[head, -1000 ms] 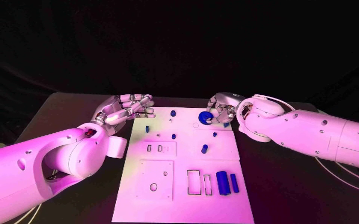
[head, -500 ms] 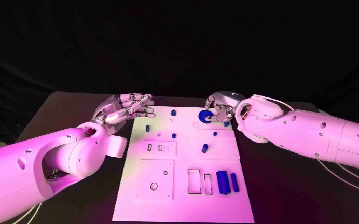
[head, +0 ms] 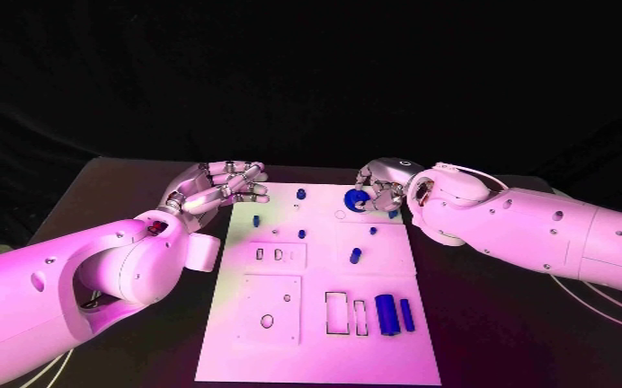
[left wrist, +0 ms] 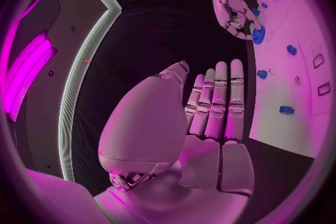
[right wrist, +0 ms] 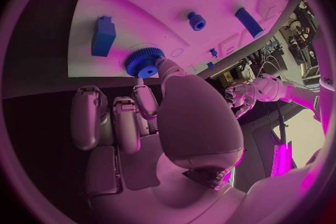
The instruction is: Assemble the parts on the task board
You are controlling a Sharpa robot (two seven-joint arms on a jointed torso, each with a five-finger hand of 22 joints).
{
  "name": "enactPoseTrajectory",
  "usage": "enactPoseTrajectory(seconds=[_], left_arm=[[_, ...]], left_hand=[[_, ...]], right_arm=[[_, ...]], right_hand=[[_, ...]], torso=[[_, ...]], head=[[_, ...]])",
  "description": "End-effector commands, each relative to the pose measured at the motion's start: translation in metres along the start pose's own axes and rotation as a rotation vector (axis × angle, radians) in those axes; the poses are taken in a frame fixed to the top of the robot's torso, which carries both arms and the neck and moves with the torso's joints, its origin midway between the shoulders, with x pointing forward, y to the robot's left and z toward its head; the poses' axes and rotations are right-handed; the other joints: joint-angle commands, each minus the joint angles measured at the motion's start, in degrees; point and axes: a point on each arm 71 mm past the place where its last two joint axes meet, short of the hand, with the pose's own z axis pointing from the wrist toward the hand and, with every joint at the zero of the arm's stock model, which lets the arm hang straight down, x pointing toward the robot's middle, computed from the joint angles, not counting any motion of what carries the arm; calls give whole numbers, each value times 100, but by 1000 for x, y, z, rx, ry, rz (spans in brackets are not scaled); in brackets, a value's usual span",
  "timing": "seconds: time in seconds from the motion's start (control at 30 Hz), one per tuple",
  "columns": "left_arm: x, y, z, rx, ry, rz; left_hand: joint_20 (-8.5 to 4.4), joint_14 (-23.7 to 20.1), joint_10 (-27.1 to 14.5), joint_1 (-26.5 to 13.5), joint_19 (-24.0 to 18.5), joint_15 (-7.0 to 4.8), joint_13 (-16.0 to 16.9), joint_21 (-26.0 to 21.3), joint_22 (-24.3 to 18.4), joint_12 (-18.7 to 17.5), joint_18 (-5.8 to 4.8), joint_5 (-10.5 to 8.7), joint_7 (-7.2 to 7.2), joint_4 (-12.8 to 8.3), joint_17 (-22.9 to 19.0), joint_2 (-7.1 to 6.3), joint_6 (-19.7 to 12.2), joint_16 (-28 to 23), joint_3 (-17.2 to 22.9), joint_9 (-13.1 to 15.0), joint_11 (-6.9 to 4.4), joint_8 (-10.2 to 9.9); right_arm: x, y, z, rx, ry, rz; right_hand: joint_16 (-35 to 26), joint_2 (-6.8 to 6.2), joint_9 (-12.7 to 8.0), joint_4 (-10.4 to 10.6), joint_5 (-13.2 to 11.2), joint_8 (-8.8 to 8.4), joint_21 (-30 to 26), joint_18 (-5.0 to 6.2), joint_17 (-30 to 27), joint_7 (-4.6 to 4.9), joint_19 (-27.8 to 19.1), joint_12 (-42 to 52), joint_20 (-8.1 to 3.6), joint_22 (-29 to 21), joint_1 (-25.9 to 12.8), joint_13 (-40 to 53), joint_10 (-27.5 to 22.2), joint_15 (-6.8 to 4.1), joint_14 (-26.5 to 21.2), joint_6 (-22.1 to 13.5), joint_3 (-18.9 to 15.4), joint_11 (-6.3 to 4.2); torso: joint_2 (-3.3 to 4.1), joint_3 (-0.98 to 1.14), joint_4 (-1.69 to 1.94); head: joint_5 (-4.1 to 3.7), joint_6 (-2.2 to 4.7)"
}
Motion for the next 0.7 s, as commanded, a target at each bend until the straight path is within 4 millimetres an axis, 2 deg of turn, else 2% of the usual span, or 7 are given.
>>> enactPoseTrajectory(seconds=[0.03,0.23,0.4,0.53,0.57,0.63,0.7], left_arm=[[3,-1,0,2,26,-12],[3,-1,0,-1,30,-13],[2,-1,0,-3,31,-14],[2,-1,0,-5,31,-14],[2,-1,0,-5,32,-14],[2,-1,0,-6,32,-14],[2,-1,0,-6,32,-14]], left_hand=[[-13,-9,9,-33,35,9,-2,38,5,-14,70,-19,55,-4,5,1,-27,37,29,-6,39,-32],[-13,-9,9,-33,35,9,-2,38,5,-14,70,-19,55,-4,5,1,-27,37,29,-6,39,-32],[-13,-13,7,-37,32,10,-3,43,8,-18,69,-20,57,1,9,5,-30,37,36,-7,41,-33],[-13,-13,7,-37,32,10,-3,43,8,-18,69,-20,57,1,9,5,-30,37,36,-7,41,-33],[-13,-13,7,-37,32,10,-3,43,8,-18,69,-20,57,1,9,5,-30,37,36,-7,41,-33],[-13,-13,7,-37,32,10,-3,43,8,-18,69,-20,57,1,9,5,-30,37,36,-7,41,-33],[-13,-13,7,-37,32,10,-3,43,8,-18,69,-20,57,1,9,5,-30,37,36,-7,41,-33]], right_arm=[[5,1,1,0,50,-15],[7,0,1,3,63,-7],[7,-1,1,3,68,-1],[8,-1,2,2,76,0],[8,-1,2,0,77,0],[8,0,2,-3,69,2],[6,1,1,-9,39,-1]], right_hand=[[31,-10,-9,8,-22,-39,-18,-84,1105,10,11,-11,-2,147,11,5,-48,33,511,-45,10,6],[30,74,-13,20,2,-31,-16,-85,1099,9,13,12,6,159,-22,31,-28,38,508,10,53,8],[33,297,-72,15,128,-83,-7,-88,1109,-11,24,79,-3,193,-52,99,34,20,508,214,270,-12],[40,422,-110,8,72,-125,-12,-87,1133,-17,22,115,-7,199,-41,139,56,17,513,309,418,-20],[43,466,-123,-12,-64,-126,-3,-90,1143,-46,31,155,-15,217,8,183,88,1,515,395,520,-43],[45,504,-156,-19,-600,-157,-2,-90,1152,-77,34,176,-43,230,115,208,93,-31,517,483,767,-72],[48,461,-172,-23,-653,-162,2,-92,1164,-96,41,181,-56,244,145,213,87,-41,520,570,939,-87]], torso=[[3,2,-1],[0,2,0],[2,2,-3],[0,3,-7],[1,2,-3],[2,2,2],[2,2,0]], head=[[9,-3],[6,-7],[10,3],[8,9],[5,6],[6,1],[9,3]])
